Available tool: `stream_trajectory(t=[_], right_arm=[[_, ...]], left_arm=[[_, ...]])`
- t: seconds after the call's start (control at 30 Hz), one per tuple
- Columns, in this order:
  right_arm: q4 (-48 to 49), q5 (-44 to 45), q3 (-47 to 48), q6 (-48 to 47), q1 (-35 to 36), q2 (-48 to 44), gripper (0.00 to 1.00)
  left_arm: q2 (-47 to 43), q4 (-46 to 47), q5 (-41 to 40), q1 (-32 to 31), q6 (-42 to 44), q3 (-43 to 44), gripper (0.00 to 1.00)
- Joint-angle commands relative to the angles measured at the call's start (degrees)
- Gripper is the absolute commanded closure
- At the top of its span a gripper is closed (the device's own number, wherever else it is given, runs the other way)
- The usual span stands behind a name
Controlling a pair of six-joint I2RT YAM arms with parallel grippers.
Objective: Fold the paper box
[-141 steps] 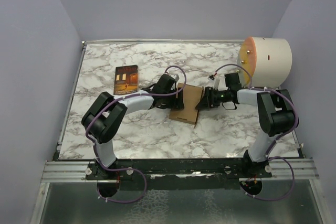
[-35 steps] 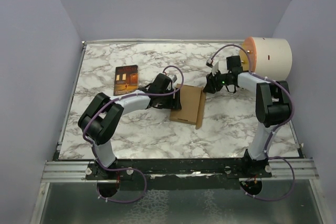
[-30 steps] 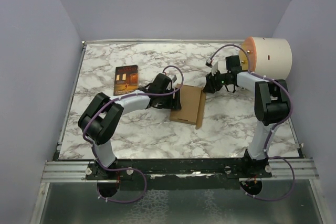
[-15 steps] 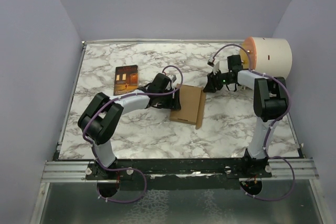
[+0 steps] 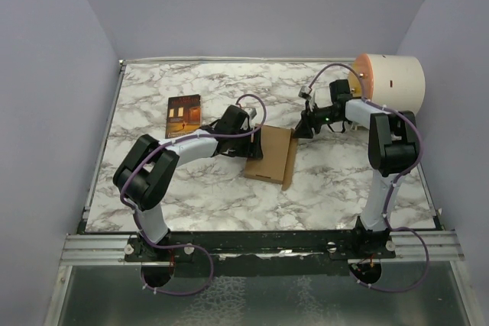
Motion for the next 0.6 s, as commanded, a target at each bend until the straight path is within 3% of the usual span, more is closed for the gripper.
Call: stream_trajectory(t=[0.0, 0.2, 0.43, 0.5, 0.57], right_arm=[[-8.3, -5.7, 3.2, -10.2, -0.1, 1.1, 0.51], [-12.4, -6.3, 2.2, -17.4, -0.1, -1.1, 0.47], [-5.9, -2.4, -5.0, -22.5, -1.1, -12.8, 0.45], [-3.0, -2.1, -10.2, -29.2, -1.1, -18.1, 0.47], [2.1, -1.2, -15.7, -31.1, -0.9, -22.6, 0.57]], left_arm=[[0.1, -1.1, 1.3, 0.6, 1.7, 1.8, 0.35], [1.3, -2.7, 2.5, 1.4, 4.7, 3.7, 0.34], [3.2, -3.9, 2.9, 1.7, 8.7, 6.5, 0.34], [3.6, -3.8, 3.3, 1.8, 9.3, 6.8, 0.34], [4.1, -3.5, 3.6, 1.9, 9.5, 7.2, 0.34]])
